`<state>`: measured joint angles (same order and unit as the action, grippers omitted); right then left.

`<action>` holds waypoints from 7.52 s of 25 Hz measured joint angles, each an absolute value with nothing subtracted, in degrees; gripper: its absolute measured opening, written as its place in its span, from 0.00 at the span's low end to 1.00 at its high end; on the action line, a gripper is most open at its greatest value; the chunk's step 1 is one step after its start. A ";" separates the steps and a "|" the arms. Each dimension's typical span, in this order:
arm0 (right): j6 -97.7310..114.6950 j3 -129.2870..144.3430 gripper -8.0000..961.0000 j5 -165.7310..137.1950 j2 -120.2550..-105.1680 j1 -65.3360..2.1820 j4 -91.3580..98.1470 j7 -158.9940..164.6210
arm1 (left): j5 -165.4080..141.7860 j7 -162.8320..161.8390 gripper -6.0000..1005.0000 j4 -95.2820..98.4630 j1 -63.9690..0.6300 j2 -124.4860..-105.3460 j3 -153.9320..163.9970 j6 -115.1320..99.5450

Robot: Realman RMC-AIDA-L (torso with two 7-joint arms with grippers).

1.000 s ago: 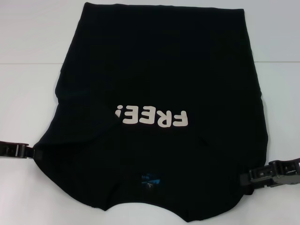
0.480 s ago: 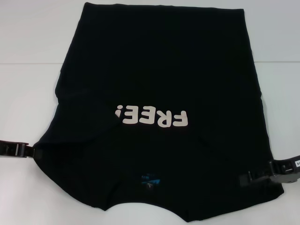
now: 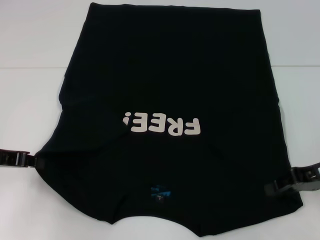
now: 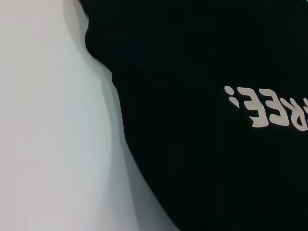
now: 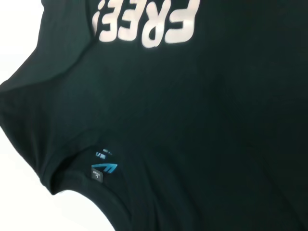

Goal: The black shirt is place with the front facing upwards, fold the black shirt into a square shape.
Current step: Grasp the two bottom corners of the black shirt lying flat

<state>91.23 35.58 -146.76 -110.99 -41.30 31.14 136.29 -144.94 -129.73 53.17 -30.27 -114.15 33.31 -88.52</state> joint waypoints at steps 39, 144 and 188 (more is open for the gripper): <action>94.59 36.92 0.85 -151.00 -108.20 -38.87 37.09 141.26 | -144.05 -129.58 0.02 53.08 -30.92 -114.28 33.31 -87.97; 91.12 39.20 0.84 -151.09 -110.39 -39.11 36.43 140.65 | -143.52 -129.11 0.02 52.38 -31.47 -113.98 33.31 -87.58; 91.79 39.13 0.84 -148.54 -110.21 -38.95 36.35 140.60 | -143.44 -129.02 0.02 52.38 -31.34 -113.89 33.31 -87.47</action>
